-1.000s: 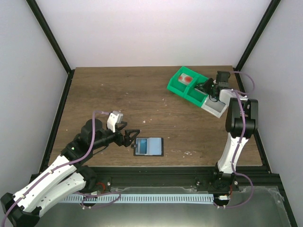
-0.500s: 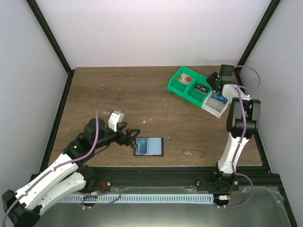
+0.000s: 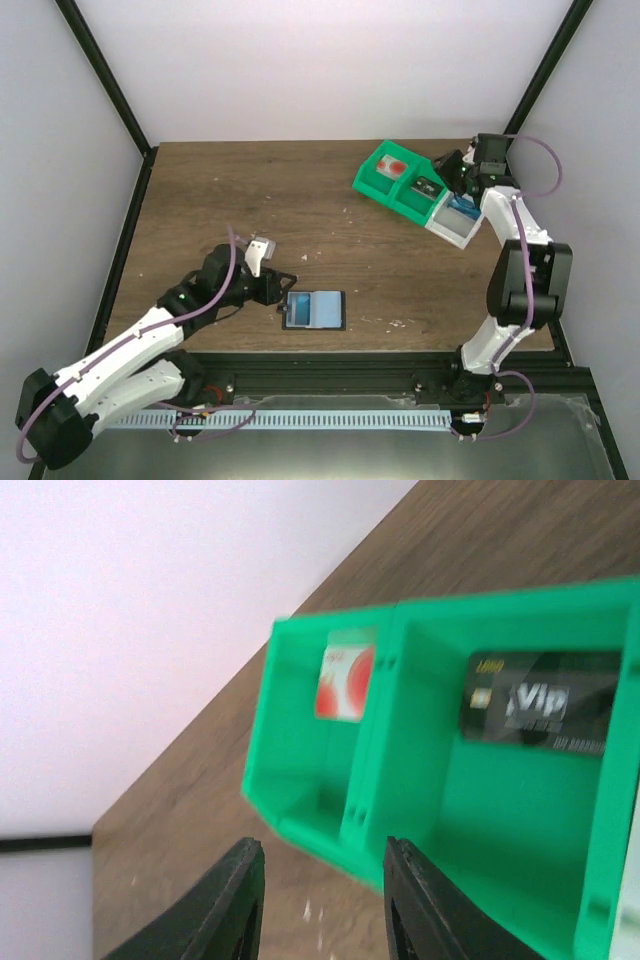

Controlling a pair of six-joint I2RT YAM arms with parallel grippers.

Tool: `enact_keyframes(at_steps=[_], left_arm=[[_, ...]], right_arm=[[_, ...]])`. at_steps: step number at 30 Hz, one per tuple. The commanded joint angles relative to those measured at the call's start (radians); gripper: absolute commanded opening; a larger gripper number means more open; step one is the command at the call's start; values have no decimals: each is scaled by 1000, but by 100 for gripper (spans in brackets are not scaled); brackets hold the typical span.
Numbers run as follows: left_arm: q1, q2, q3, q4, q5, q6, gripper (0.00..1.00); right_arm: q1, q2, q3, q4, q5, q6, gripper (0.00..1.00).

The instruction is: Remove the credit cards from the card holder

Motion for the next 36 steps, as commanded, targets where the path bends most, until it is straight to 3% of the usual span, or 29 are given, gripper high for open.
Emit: enact_keyframes(at_steps=[1, 8, 16, 24, 36], left_arm=[[4, 59, -33, 58, 56, -92, 46], [6, 133, -150, 187, 70, -173, 31], [5, 170, -260, 328, 69, -233, 23], [7, 198, -280, 325, -22, -252, 37], [6, 377, -306, 476, 153, -246, 41]], right_arm=[[63, -150, -152, -35, -104, -46, 35], [224, -402, -476, 29, -160, -68, 35], [389, -609, -729, 108, -217, -18, 33], [584, -639, -814, 135, -171, 29, 32], [855, -490, -774, 223, -90, 98, 33]])
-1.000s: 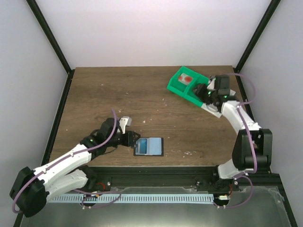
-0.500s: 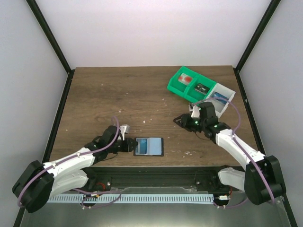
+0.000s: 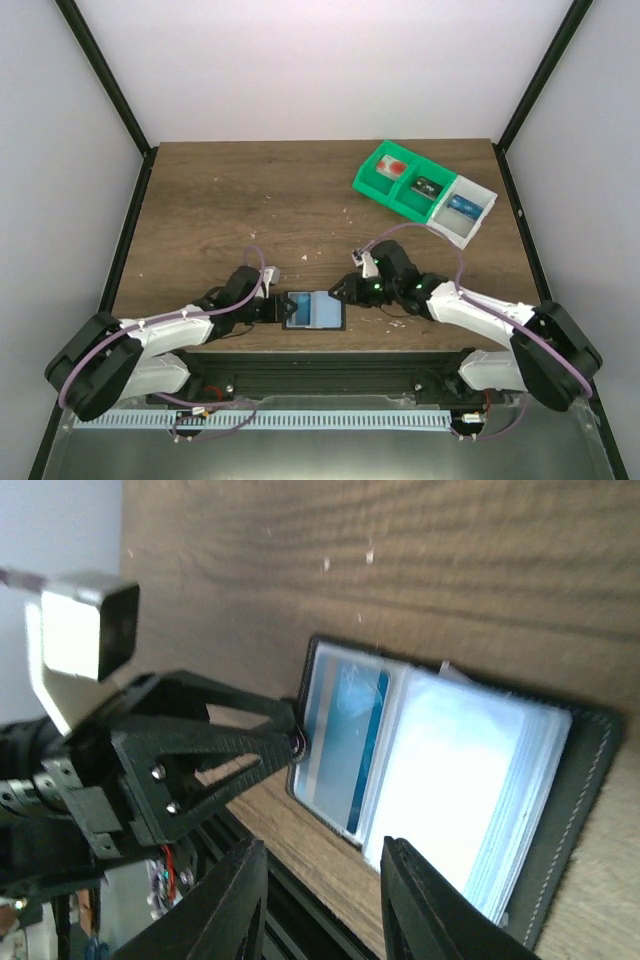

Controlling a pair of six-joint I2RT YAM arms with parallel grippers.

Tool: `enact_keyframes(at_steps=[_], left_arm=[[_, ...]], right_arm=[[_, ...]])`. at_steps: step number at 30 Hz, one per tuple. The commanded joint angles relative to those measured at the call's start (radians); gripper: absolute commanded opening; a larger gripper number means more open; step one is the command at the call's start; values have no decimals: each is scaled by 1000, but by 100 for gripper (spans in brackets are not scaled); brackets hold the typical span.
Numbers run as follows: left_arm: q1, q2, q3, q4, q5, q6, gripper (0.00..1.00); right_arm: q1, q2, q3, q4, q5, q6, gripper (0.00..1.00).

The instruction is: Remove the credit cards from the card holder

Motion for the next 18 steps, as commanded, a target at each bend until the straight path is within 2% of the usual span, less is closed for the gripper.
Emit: enact_keyframes(at_steps=[1, 7, 18], left_arm=[[3, 38, -38, 117, 111, -33, 39], [1, 22, -99, 273, 212, -152, 29], [2, -86, -73, 200, 124, -182, 29]], right_arm=[[81, 57, 54, 18, 46, 19, 33], [116, 86, 39, 64, 47, 38, 33], [156, 215, 87, 116, 19, -23, 31]])
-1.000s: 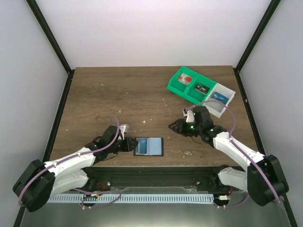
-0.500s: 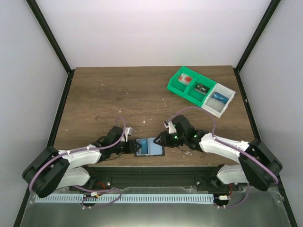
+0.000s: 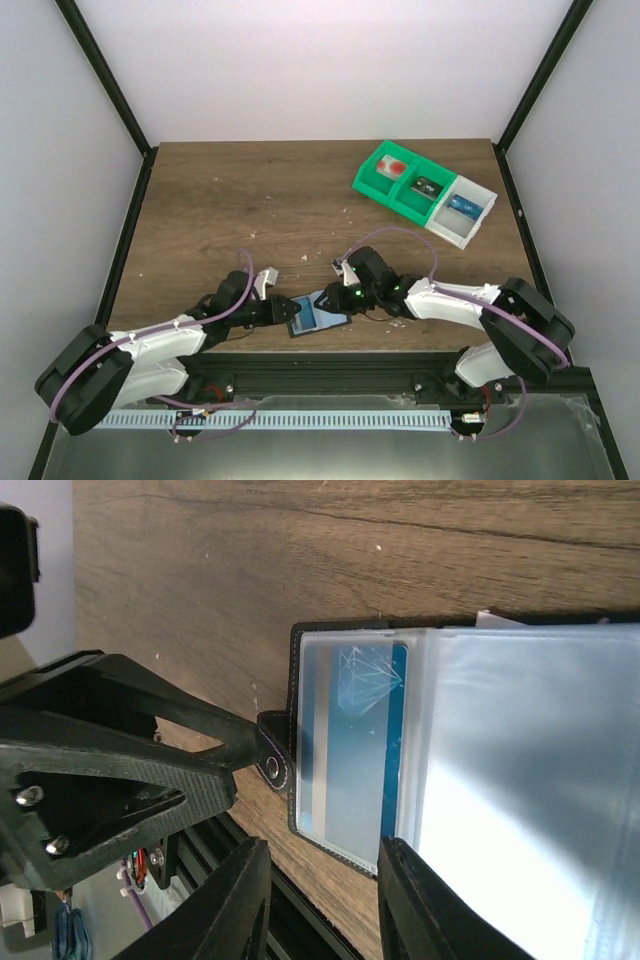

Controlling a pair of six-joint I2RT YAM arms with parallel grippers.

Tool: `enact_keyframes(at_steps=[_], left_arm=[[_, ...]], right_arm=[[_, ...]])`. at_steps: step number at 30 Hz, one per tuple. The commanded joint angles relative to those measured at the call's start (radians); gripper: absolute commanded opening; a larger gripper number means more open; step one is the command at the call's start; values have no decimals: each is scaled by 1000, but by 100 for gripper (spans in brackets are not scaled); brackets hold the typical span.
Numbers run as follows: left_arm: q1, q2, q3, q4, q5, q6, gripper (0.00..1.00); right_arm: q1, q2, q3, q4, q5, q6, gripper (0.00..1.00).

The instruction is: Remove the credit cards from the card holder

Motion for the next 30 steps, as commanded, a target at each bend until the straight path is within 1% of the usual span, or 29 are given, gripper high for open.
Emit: enact_keyframes(at_steps=[1, 3, 5, 8, 11, 18, 23, 30], left_arm=[[2, -18, 19, -4, -40, -10, 28], [3, -13, 23, -20, -69, -7, 21], [3, 1, 27, -38, -91, 0, 9], [4, 28, 39, -62, -123, 29, 0], [4, 43, 39, -49, -115, 59, 0], [4, 86, 31, -36, -122, 62, 0], [3, 103, 57, -89, -121, 114, 0], [3, 108, 39, -80, -121, 105, 0]], right_arm=[[22, 52, 47, 60, -15, -45, 31], [25, 73, 45, 83, -27, -55, 31], [27, 92, 44, 99, -35, -62, 31], [28, 119, 49, 98, -30, -68, 30], [35, 133, 40, 100, -27, -74, 29], [37, 148, 36, 122, -38, -64, 28], [45, 165, 65, 81, -25, -74, 28], [48, 197, 69, 88, -21, -72, 28]])
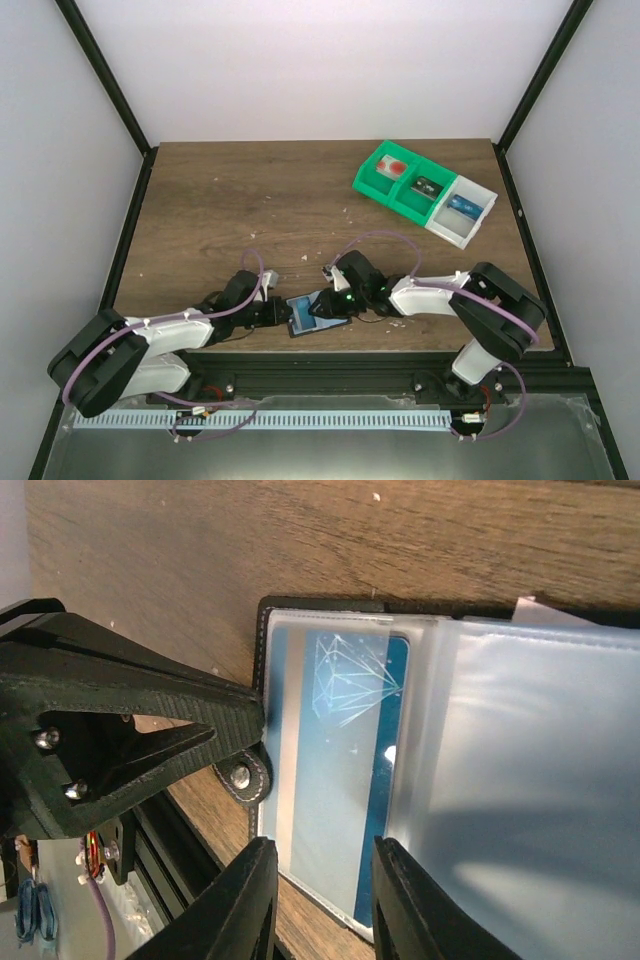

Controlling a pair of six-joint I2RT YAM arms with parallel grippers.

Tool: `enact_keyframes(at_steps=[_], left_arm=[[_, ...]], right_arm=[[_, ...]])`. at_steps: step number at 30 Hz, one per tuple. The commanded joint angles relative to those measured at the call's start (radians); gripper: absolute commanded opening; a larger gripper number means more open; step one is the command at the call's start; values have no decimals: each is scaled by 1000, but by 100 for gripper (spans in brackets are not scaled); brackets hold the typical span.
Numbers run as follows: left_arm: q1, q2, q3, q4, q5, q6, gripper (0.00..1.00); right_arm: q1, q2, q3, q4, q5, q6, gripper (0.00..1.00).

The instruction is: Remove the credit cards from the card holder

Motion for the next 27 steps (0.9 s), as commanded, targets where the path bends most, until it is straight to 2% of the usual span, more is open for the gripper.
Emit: enact_keyframes(at_steps=[1, 9, 13, 27], left_arm=[[4, 6, 2, 2, -7, 13, 0], [4, -27, 31, -25, 29, 0, 0], [4, 6, 18, 4, 43, -7, 0], [4, 0, 50, -115, -18, 23, 0]], right_arm=[[11, 23, 32, 2, 8, -11, 27], [19, 46, 33, -17, 41, -11, 26], [24, 53, 30, -23, 45, -8, 25], [27, 60, 22, -17, 52, 2, 25]])
